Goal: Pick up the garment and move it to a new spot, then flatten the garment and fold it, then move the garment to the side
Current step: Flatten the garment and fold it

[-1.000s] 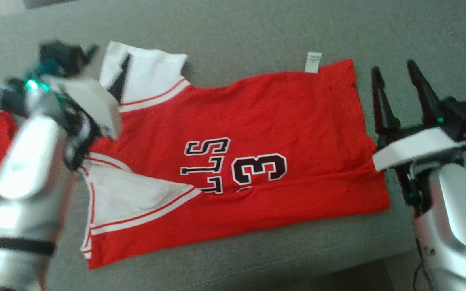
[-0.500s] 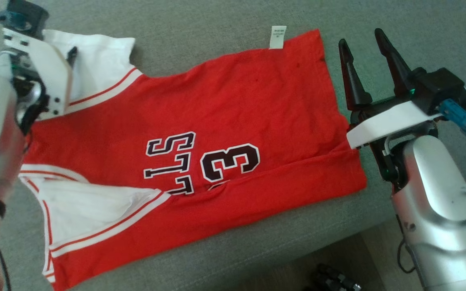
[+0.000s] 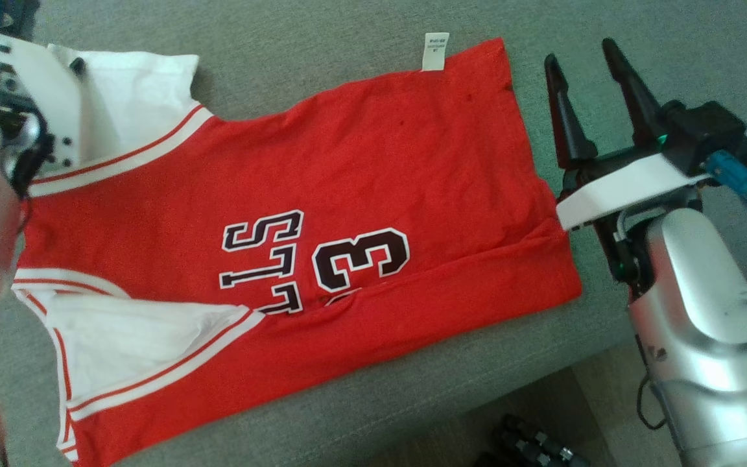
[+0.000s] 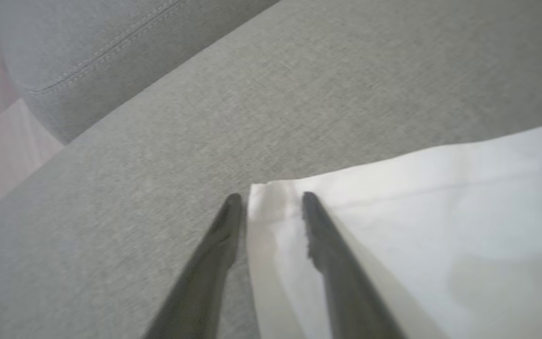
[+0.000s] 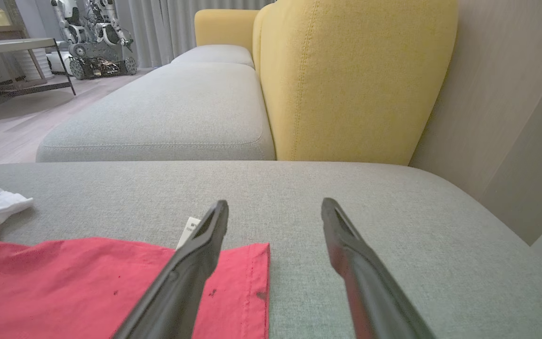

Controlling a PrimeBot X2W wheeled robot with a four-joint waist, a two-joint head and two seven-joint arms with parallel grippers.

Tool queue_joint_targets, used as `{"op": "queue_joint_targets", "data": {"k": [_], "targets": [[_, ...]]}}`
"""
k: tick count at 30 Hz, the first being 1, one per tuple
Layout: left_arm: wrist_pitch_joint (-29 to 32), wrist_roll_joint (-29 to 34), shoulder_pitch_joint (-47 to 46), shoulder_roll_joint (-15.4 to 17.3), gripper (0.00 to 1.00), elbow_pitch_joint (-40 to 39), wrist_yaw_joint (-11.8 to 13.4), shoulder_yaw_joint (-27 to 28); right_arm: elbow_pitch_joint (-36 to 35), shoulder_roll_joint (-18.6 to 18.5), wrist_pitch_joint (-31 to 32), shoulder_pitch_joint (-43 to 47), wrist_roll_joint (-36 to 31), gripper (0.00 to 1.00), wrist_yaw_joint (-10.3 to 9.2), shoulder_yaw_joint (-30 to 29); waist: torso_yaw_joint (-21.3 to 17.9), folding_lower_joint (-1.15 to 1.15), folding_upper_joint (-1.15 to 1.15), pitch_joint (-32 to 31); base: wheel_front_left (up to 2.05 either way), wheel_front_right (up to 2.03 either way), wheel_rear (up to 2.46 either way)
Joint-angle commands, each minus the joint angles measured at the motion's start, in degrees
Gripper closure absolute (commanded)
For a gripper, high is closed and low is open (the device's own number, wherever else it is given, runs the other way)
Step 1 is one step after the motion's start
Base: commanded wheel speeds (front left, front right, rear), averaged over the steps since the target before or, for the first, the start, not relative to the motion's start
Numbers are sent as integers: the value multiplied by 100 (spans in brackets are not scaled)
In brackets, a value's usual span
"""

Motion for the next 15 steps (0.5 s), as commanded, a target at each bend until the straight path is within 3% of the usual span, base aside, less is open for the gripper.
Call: {"op": "queue_joint_targets", "data": {"k": [1, 9, 15], "targets": [[49, -149, -153, 99, 100, -107, 5, -1, -146, -11, -43, -157, 30, 0, 11, 37, 24, 0, 0, 1, 0, 0, 0], [-650, -620, -259, 92, 100, -408, 2, -259, -15, -212, 76, -250, 162, 0, 11, -273, 371, 0, 0, -179, 0, 0, 0], [-1331, -812, -125, 38, 100, -728, 2, -274, 269, -628, 496, -373, 466, 0, 11, -191, 808, 0, 0, -373, 0, 0, 0]]}}
